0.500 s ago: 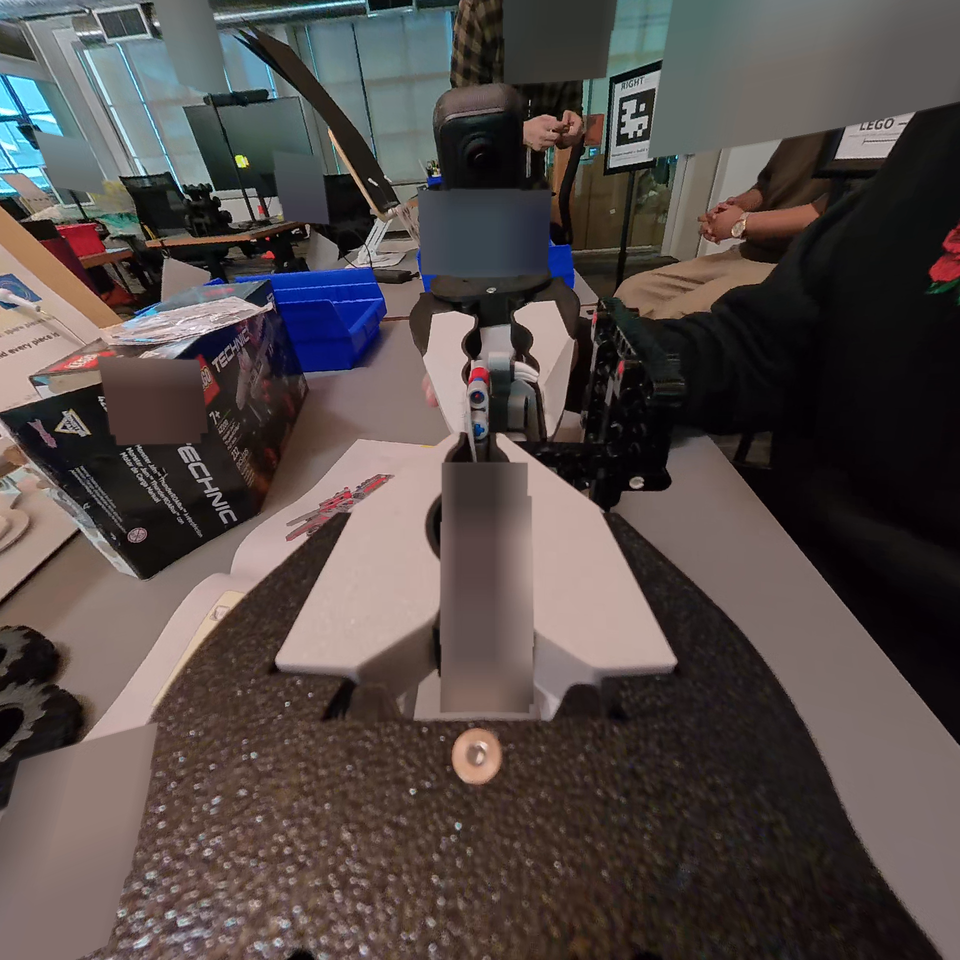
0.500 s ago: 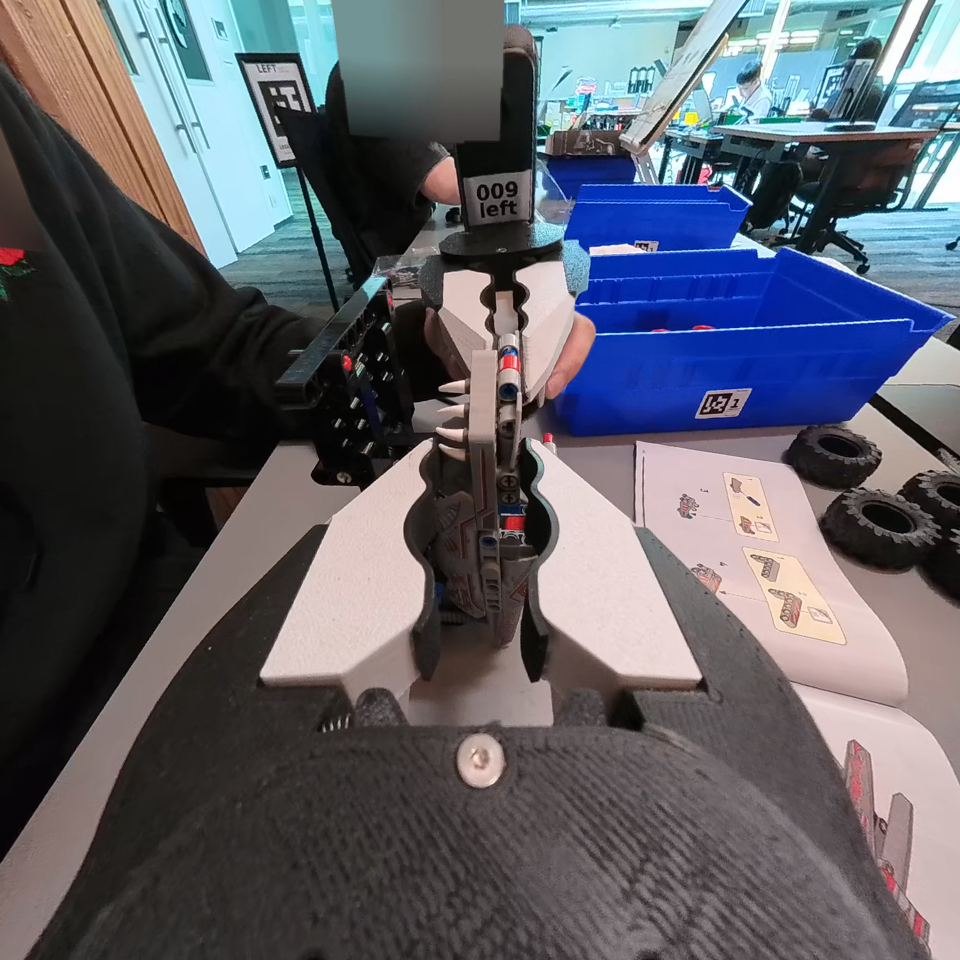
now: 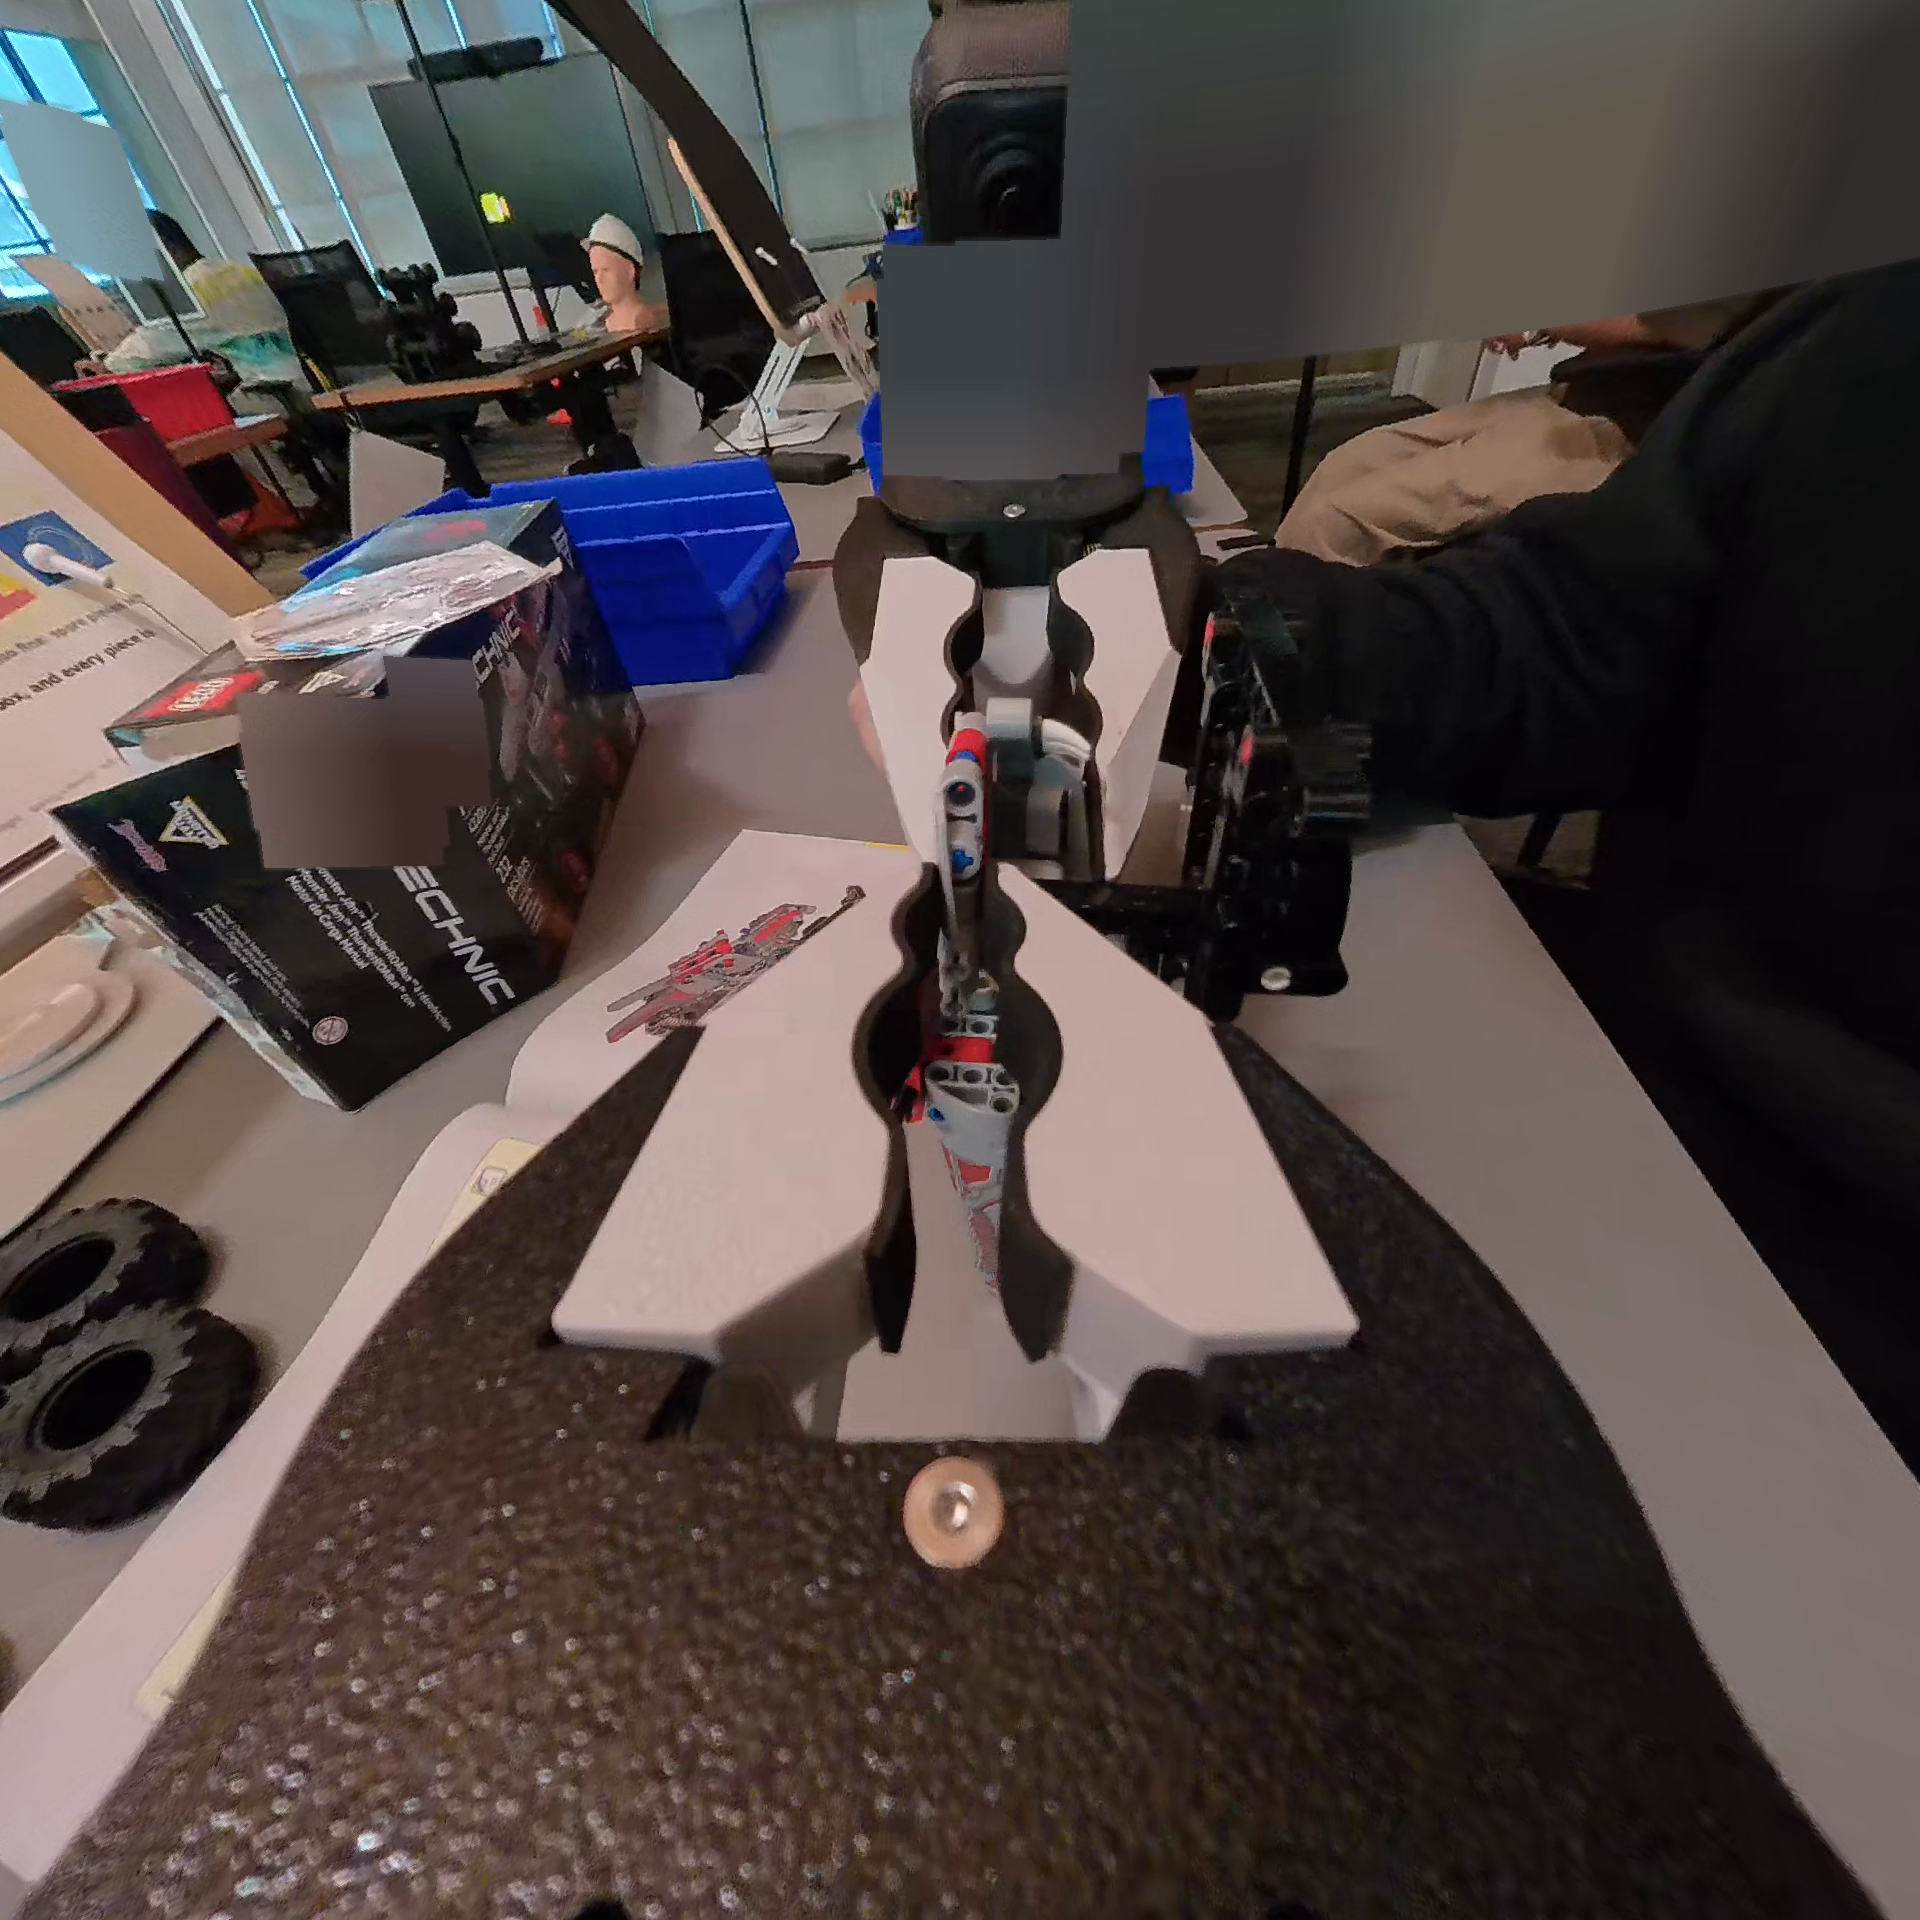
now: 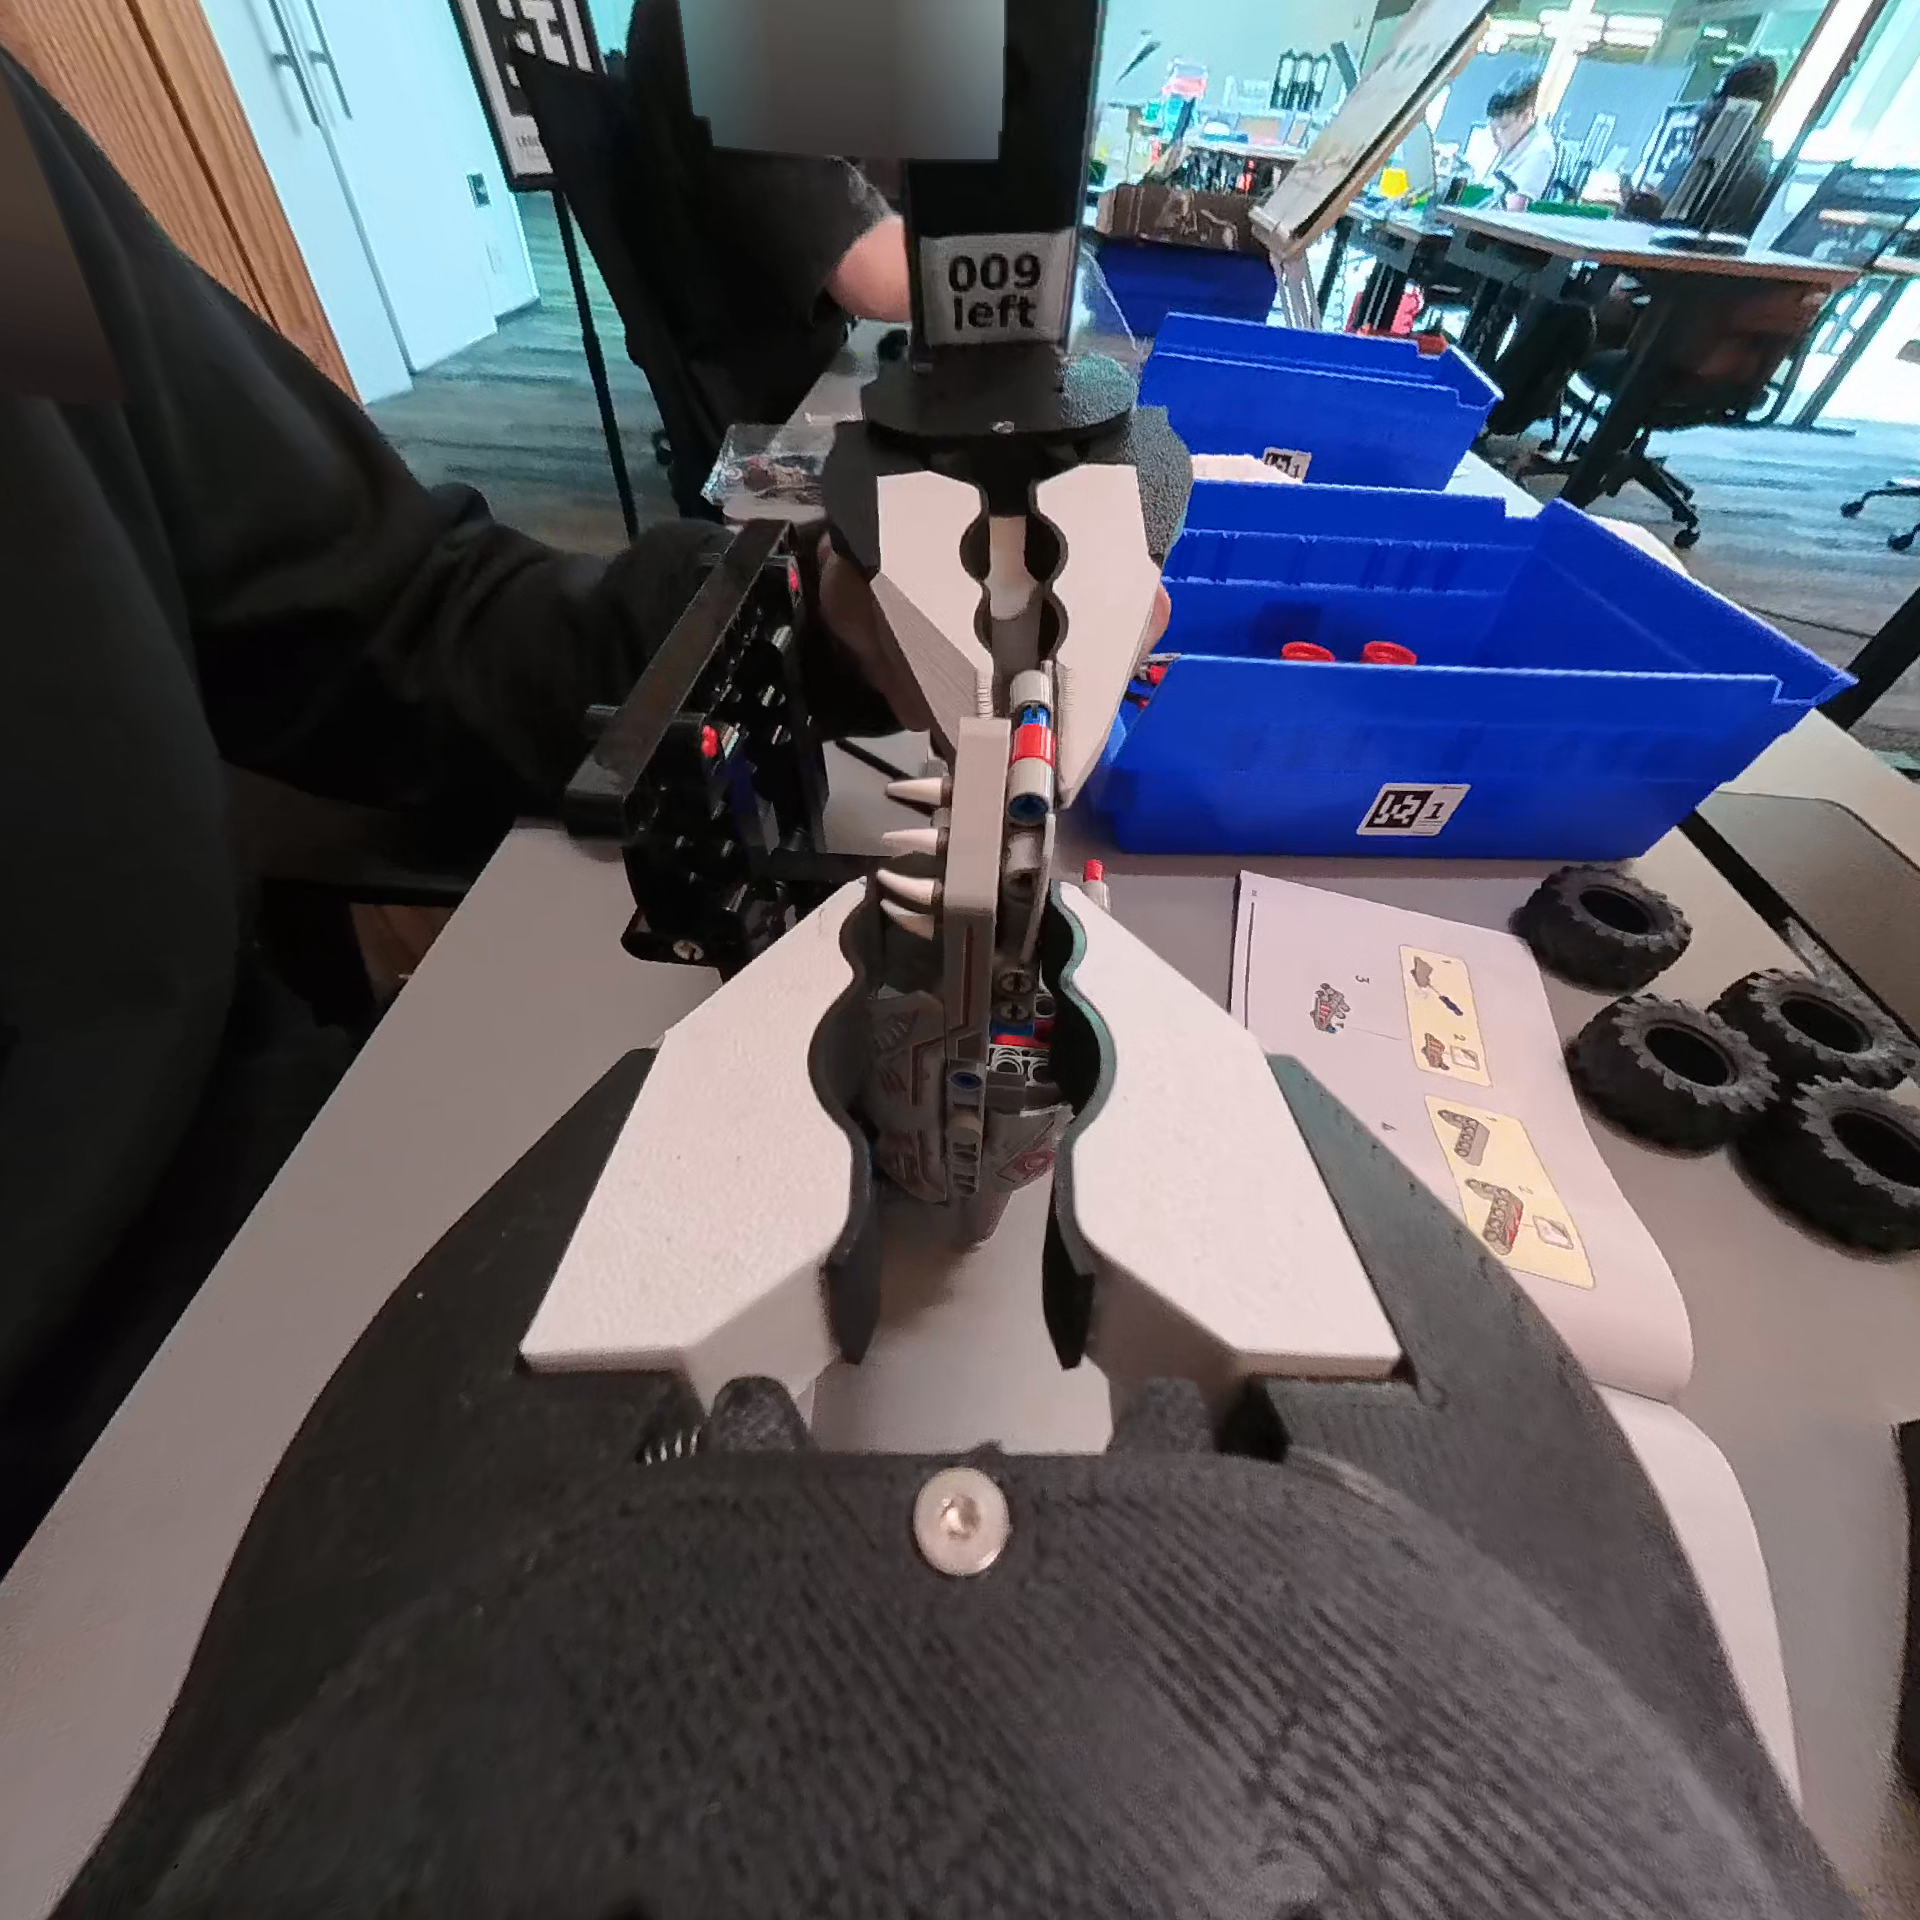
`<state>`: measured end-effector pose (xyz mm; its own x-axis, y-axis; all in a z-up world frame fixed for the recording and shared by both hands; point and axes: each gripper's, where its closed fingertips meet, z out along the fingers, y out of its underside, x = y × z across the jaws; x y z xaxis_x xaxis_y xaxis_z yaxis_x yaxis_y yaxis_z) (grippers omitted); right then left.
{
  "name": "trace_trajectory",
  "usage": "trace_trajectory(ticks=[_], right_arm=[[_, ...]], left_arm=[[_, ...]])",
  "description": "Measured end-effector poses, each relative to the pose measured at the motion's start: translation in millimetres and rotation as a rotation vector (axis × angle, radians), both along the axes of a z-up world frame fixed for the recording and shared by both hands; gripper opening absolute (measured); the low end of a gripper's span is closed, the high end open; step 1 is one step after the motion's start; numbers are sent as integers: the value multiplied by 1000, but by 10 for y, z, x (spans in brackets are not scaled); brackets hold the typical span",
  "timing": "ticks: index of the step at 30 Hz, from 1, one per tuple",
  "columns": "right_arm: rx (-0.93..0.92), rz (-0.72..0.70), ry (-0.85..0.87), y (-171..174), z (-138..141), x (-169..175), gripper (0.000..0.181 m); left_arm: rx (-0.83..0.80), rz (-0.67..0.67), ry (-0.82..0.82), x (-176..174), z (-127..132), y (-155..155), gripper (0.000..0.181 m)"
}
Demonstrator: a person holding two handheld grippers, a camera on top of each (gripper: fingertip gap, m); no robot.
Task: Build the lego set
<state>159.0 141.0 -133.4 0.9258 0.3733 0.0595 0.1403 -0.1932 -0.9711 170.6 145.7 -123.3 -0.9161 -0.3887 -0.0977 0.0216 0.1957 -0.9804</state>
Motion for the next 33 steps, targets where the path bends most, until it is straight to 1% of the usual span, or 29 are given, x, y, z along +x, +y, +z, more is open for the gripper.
trace_trajectory(ticks=[2,4,5,13,16,22,24,33], right_arm=[[19,-5,8,-30,23,29,28],[87,-23,42,-65,152,64,26],[90,-24,54,-71,162,70,26],[134,-63,57,-8,166,85,26],[134,-68,19,-16,163,72,26],[126,-66,17,-18,166,55,26],[130,-78,-1,-7,166,52,26],[118,-115,-68,1,165,62,26]], left_arm=[[-7,-3,-10,6,-12,-7,4],[-4,-4,-16,6,-19,-3,4],[-3,-1,-20,9,-18,-1,4],[-10,18,-32,35,-10,37,4],[-5,19,-56,20,-1,27,4],[-72,-17,9,-8,18,15,4],[-113,-19,26,-5,61,16,4],[3,40,-120,15,69,27,4]])
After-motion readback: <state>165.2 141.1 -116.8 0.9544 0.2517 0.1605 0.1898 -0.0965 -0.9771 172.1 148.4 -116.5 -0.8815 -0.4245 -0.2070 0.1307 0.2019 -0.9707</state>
